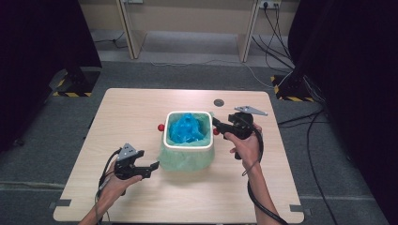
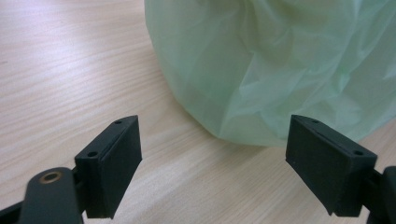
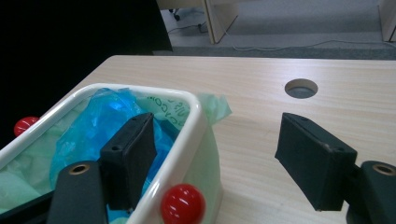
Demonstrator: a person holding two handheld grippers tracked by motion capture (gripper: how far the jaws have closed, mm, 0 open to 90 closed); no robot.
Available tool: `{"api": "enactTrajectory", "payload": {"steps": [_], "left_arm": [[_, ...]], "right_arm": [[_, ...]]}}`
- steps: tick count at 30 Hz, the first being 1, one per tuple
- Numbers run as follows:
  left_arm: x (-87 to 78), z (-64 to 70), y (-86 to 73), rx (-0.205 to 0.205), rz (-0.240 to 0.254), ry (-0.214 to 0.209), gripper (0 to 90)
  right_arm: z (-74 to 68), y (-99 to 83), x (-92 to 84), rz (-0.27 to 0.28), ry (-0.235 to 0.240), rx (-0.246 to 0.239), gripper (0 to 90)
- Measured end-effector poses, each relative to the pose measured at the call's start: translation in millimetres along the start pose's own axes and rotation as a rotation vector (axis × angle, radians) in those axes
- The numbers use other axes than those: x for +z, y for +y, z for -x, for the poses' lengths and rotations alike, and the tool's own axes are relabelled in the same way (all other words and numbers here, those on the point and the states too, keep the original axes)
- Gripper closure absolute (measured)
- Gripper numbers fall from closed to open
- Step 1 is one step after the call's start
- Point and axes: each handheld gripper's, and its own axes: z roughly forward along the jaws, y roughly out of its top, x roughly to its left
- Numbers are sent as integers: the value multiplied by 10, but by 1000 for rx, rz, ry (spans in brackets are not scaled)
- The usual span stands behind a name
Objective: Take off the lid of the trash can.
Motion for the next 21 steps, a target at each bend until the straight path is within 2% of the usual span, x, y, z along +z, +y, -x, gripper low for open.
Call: {"api": "enactTrajectory", "payload": {"steps": [6, 8, 9, 11, 12, 15, 21], "left_arm": [[-13, 13, 8, -3, 9, -5, 178], [-33, 28, 30, -4, 21, -10, 178], [-47, 40, 41, -1, 27, -13, 178], [-69, 62, 65, 6, 36, -19, 178], [-87, 85, 93, -3, 45, -37, 178], [-105, 122, 119, -2, 57, -50, 178], [-118, 216, 214, 32, 93, -52, 178]], "right_arm": [[-102, 80, 120, -28, 1, -29, 370], [-164, 89, 195, -58, -5, -64, 419], [-164, 89, 195, -58, -5, -64, 419], [-177, 87, 249, -72, -18, -77, 454], [-181, 88, 297, -90, -33, -88, 492], [-185, 87, 339, -105, -45, -94, 527], [-220, 97, 436, -148, -67, -106, 598]]}}
